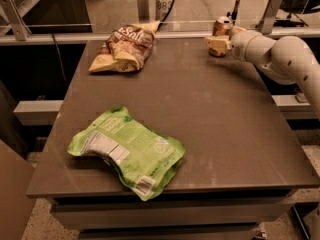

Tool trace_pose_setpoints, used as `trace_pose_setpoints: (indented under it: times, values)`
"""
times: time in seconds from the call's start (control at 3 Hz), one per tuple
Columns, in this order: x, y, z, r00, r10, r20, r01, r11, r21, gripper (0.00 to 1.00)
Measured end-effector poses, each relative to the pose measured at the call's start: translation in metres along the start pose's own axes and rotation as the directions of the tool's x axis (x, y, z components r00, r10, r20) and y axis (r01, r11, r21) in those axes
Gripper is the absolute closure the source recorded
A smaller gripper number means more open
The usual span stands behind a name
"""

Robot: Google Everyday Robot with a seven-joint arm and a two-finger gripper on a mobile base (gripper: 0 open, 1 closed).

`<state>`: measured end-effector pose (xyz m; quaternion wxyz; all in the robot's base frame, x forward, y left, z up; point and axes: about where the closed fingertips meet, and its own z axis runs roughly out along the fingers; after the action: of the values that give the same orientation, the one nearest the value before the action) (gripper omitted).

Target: Move orange can near brown chip bag

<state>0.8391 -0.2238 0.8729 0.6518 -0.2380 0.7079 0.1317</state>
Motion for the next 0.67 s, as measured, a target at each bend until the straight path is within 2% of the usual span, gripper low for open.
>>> trace_pose_setpoints:
  times: [0.67]
  values:
    - [0.0072, -0.0141, 0.0166, 1.000, 0.021, 0.008, -0.021, 0.9985, -0.051, 0.87]
